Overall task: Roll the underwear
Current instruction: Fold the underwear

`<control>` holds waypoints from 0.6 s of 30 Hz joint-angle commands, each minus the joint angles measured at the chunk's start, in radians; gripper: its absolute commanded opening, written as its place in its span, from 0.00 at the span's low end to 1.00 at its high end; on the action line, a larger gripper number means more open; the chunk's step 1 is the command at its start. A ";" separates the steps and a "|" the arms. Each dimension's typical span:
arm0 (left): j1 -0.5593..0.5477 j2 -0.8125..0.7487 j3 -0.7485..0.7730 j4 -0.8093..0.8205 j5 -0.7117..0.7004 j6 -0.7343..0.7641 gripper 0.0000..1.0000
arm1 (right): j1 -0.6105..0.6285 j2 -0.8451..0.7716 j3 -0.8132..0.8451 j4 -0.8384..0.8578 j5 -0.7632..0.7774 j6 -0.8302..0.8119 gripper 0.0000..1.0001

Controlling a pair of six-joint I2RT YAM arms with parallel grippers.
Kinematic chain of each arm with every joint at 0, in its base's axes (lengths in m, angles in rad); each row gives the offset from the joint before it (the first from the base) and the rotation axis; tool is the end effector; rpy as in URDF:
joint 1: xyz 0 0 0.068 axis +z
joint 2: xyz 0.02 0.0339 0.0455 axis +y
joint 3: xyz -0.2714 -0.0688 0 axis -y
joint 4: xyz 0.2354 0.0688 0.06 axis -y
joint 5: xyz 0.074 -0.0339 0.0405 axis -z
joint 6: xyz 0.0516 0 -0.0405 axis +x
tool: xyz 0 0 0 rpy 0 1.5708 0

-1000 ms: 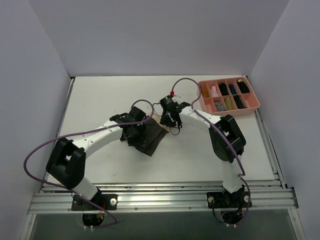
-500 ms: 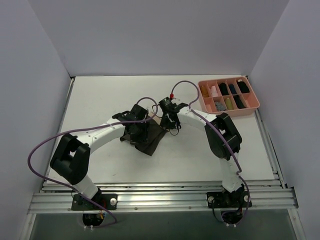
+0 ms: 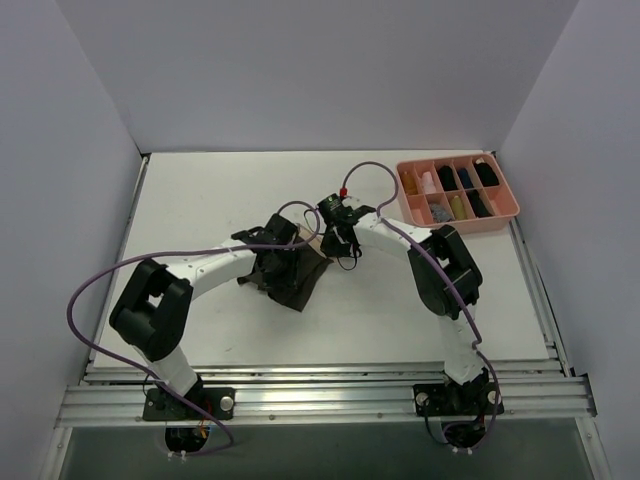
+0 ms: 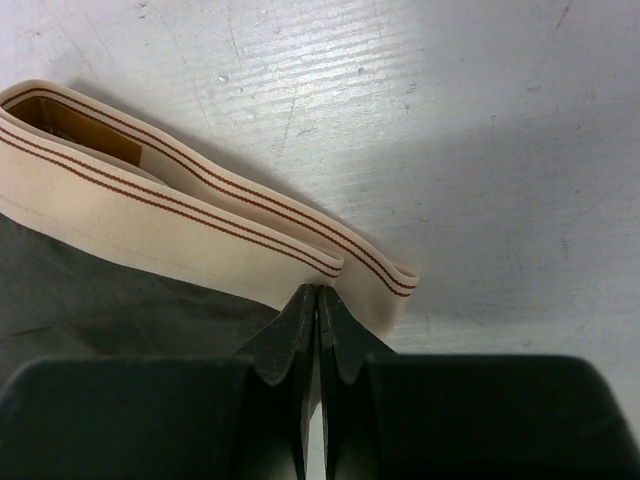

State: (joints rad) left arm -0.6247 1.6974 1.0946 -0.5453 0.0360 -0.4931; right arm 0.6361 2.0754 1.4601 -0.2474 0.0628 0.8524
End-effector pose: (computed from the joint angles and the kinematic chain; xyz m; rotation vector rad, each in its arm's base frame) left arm 0.2696 -0.1967 0.1842 0.1935 2.7732 -0.3587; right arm 0.3717 0.2705 0.1689 0.3011 2.5024 0.5728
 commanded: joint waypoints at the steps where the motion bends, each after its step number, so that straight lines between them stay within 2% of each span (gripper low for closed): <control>1: -0.004 0.025 -0.018 0.039 -0.027 -0.005 0.48 | 0.002 -0.015 -0.029 -0.030 -0.012 0.031 0.00; 5: -0.012 0.016 -0.062 0.071 -0.027 -0.030 0.47 | 0.011 -0.041 -0.064 -0.026 -0.014 0.043 0.00; 9: -0.026 0.021 -0.084 0.080 -0.059 -0.045 0.42 | 0.019 -0.069 -0.095 -0.033 -0.008 0.045 0.00; 12: -0.041 0.021 -0.102 0.085 -0.065 -0.059 0.32 | 0.019 -0.095 -0.133 -0.030 -0.001 0.050 0.00; 13: -0.049 0.018 -0.108 0.087 -0.068 -0.062 0.22 | 0.017 -0.098 -0.148 -0.029 -0.001 0.048 0.00; 15: -0.055 0.001 -0.113 0.091 -0.071 -0.067 0.12 | 0.022 -0.116 -0.161 -0.024 -0.003 0.050 0.00; 16: -0.055 -0.007 -0.114 0.091 -0.070 -0.070 0.03 | 0.023 -0.121 -0.170 -0.021 -0.003 0.048 0.00; 18: -0.056 -0.031 -0.110 0.074 -0.070 -0.071 0.02 | 0.027 -0.135 -0.176 -0.010 -0.011 0.047 0.00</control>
State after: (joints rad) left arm -0.6682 1.7004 1.0019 -0.4728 -0.0299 -0.5488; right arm 0.6460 1.9842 1.3144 -0.1955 0.0521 0.8932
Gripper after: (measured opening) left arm 0.039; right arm 0.002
